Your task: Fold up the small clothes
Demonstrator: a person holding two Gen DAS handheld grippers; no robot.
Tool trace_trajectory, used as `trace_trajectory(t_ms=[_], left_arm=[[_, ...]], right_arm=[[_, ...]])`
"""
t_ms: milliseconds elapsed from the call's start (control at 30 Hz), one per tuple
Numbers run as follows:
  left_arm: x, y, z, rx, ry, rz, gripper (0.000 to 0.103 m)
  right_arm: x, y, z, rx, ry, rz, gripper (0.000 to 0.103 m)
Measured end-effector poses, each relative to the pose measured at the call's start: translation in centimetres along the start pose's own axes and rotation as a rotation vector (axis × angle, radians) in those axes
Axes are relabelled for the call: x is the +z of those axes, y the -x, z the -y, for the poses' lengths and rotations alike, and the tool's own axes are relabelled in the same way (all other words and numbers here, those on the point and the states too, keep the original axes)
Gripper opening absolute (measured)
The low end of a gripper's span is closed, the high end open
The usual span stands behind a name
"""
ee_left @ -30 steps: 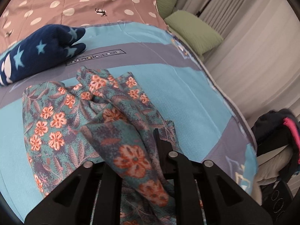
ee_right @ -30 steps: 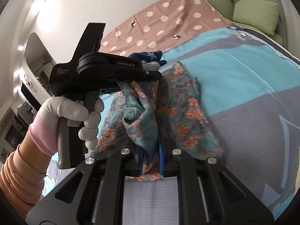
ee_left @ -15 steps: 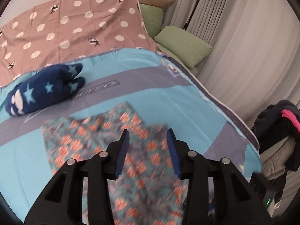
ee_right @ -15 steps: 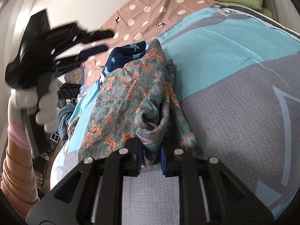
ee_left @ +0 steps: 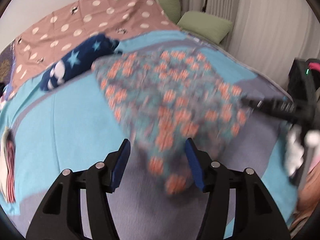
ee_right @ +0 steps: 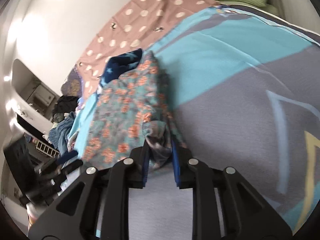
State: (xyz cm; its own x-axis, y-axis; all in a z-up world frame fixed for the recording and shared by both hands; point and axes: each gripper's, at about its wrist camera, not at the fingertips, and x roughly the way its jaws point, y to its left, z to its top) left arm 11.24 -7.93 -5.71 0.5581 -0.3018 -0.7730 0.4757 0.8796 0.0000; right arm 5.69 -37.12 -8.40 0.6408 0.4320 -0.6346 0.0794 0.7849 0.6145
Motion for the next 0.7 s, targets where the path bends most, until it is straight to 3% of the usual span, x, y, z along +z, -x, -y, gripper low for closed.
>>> trace_trajectory(t_ms=[167, 233, 400, 533, 633, 700], left_arm=[[-2.8, 1.3, -1.3, -0.015, 0.128, 0.046, 0.057], [-3.2, 1.9, -1.1, -0.018, 0.133, 0.06, 0.057], [-4.6, 2.0, 1.1, -0.015, 0.038, 0.036, 0.062], [-4.5, 0.6, 0.9, 0.083, 0.065, 0.007, 0.062], [-4.5, 0.7, 0.1, 0.103, 0.117, 0.023, 0.062], [-4.7, 0.8, -0.1, 0.131, 0.126, 0.017, 0.059]], right_arm=[[0.0, 2.1, -0.7, -0.078, 0.059, 0.049, 0.024], [0.0, 2.6, -1.2, -0.081, 0.088, 0.064, 0.024], [-0.1, 2.9, -3.3, -0.025, 0.168, 0.083, 0.024], [-0.5, 2.4, -4.6, 0.112, 0.228, 0.069, 0.026], [-0.7, 0.8, -3.9, -0.012, 0.237, 0.039, 0.029], [-0.7, -0.4, -2.4, -0.067, 0.208, 0.004, 0.018]])
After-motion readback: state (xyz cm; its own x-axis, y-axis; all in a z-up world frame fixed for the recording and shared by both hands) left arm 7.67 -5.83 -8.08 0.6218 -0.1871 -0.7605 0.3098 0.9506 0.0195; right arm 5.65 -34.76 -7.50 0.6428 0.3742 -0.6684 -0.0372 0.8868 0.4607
